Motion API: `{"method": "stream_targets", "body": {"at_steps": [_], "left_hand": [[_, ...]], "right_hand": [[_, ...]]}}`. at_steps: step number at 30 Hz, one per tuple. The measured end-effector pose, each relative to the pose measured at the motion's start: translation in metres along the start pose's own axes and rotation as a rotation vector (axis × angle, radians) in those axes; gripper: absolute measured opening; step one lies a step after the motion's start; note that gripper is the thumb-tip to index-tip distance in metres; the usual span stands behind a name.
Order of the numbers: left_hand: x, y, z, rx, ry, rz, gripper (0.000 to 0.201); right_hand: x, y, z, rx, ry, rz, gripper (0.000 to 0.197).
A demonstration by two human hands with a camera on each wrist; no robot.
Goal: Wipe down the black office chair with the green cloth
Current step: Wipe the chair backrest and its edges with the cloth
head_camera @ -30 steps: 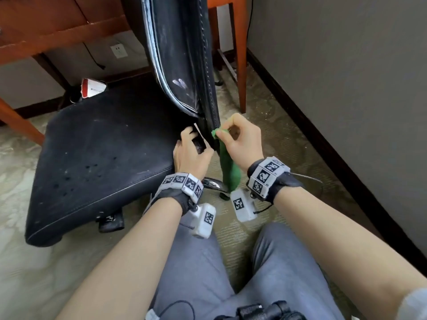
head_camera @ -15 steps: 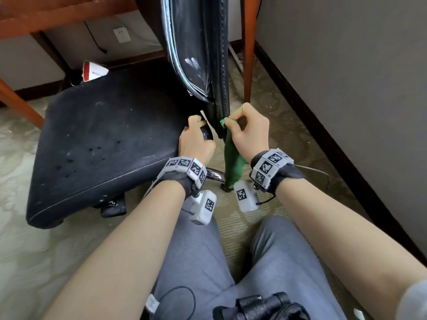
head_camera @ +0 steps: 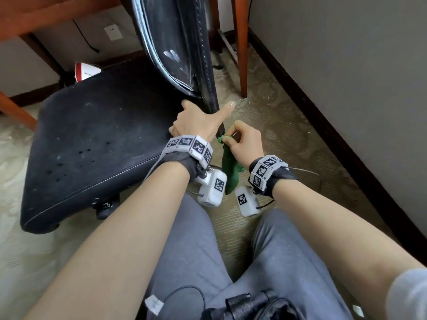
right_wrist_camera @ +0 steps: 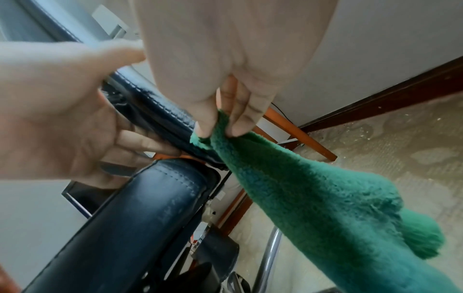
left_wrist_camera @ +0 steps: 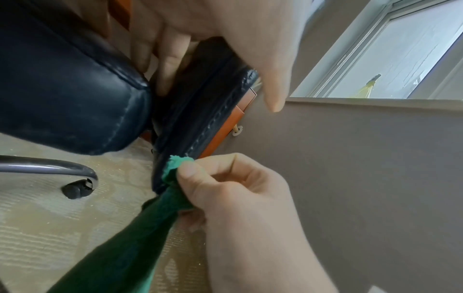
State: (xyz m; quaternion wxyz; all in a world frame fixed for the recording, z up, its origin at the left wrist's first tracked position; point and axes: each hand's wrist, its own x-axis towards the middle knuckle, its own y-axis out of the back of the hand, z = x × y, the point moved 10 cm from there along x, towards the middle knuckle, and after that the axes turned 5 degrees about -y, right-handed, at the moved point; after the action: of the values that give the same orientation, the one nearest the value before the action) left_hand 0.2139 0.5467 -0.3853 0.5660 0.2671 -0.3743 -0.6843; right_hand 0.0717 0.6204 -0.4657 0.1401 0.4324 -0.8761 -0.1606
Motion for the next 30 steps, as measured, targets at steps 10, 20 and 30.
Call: {"method": "stream_targets", "body": {"at_steps": [10,20,30], "left_hand": [[0.006,0.001,-0.001,0.09,0.017,0.07,0.076],[0.005,0.002,-0.006,0.087,0.014,0.076,0.074],[0.005,0.002,-0.004,0.075,0.005,0.069,0.078]], "right_hand": [[0.002,-0.003,0.0,0.043,0.046,0.008,0.021],[-0.011,-0.003,-0.001,0.117,0.037,0.103,0.019],[-0.003,-0.012,0.009,-0.049,0.027,0.06,0.028]]}}
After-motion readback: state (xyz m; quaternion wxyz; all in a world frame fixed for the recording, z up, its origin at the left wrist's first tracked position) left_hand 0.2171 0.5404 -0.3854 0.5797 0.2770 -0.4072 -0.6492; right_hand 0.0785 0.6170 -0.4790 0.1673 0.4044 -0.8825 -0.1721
